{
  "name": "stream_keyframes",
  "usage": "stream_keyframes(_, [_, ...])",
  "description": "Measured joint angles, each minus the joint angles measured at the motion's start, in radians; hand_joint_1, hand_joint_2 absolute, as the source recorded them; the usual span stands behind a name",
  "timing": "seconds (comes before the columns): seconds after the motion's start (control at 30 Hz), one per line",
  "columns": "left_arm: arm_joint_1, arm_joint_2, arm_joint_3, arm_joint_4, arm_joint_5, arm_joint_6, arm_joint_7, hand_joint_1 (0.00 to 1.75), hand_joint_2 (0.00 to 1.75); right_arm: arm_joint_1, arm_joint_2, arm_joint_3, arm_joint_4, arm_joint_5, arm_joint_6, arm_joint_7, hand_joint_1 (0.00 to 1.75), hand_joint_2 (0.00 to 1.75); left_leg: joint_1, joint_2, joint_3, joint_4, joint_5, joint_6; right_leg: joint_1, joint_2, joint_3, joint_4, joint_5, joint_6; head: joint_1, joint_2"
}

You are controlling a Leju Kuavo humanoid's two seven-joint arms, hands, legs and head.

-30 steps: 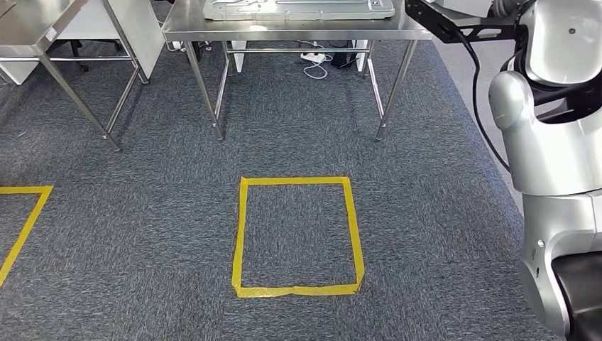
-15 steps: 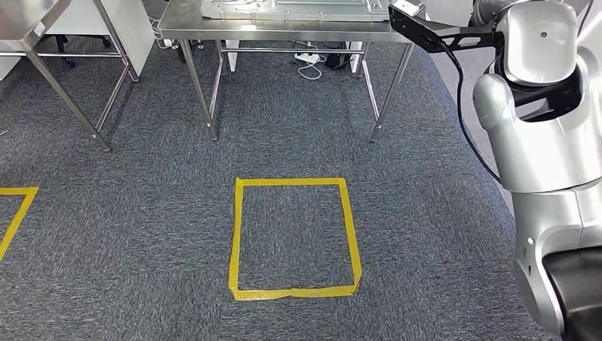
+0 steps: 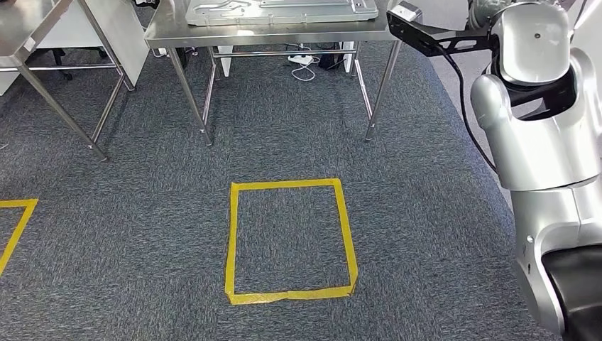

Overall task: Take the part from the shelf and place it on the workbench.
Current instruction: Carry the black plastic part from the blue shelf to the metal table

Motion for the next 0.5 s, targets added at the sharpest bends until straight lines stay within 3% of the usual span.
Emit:
stream_keyframes(0.03, [0.001,0.0,0.0,0.0,0.0,0.0,0.0,0.0,1.75,0.001,0.003,0.0,0.002,0.0,0.0,-0.001,1.75,1.75,0.0,0.0,-0.008,0.007,0.013,-0.001,0.001,0.0,0.0,0.003,-0.003,-0.001,0.0,0.0])
stream_keyframes(0.07, [0.001,0.001,0.0,0.0,0.0,0.0,0.0,0.0,1.75,0.001,0.004,0.001,0.002,0.0,0.002,-0.001,1.75,1.75,0.0,0.002,0.005,-0.029,0.044,0.0,0.001,-0.002,0.0,0.008,-0.007,0.0,0.0,0.0])
stream_keyframes(0.1, [0.0,0.002,0.0,0.0,0.0,0.0,-0.001,0.0,1.75,0.001,0.006,0.002,0.003,0.0,0.003,-0.002,1.75,1.75,0.0,0.008,0.034,-0.094,0.084,0.001,0.001,-0.005,0.0,0.016,-0.012,0.002,0.0,0.0])
stream_keyframes(0.17, [-0.002,0.004,0.0,0.0,0.0,0.0,-0.001,0.0,1.75,-0.001,0.006,0.007,0.003,0.0,0.006,-0.003,1.75,1.75,-0.006,0.026,0.087,-0.209,0.127,0.01,0.005,-0.01,-0.002,0.031,-0.024,0.01,0.0,0.0])
stream_keyframes(0.23, [-0.003,0.004,0.0,0.0,0.0,0.0,-0.001,0.0,1.75,-0.002,0.006,0.012,0.004,0.001,0.009,-0.003,1.75,1.75,-0.011,0.029,0.102,-0.243,0.129,0.021,0.01,-0.017,-0.004,0.038,-0.03,0.019,0.001,0.0])
stream_keyframes(0.3, [-0.004,0.003,0.0,0.0,0.0,0.0,-0.001,0.0,1.75,-0.002,0.006,0.016,0.005,0.001,0.01,-0.003,1.75,1.75,-0.01,0.014,0.101,-0.247,0.135,0.031,0.011,-0.027,-0.004,0.038,-0.032,0.028,0.001,0.0])
stream_keyframes(0.37, [-0.004,0.003,0.001,0.0,0.0,0.001,0.0,0.0,1.75,-0.004,0.006,0.018,0.006,0.001,0.01,-0.003,1.75,1.75,-0.006,0.003,0.102,-0.253,0.141,0.041,0.007,-0.024,-0.013,0.064,-0.055,0.039,0.002,0.0])
stream_keyframes(0.5, [-0.002,0.002,0.001,0.0,0.0,0.001,0.001,0.0,1.75,-0.004,0.004,0.018,0.01,-0.002,0.01,-0.011,1.75,1.75,-0.003,-0.011,0.101,-0.256,0.145,0.047,-0.003,-0.008,-0.116,0.282,-0.159,0.056,0.002,0.0])
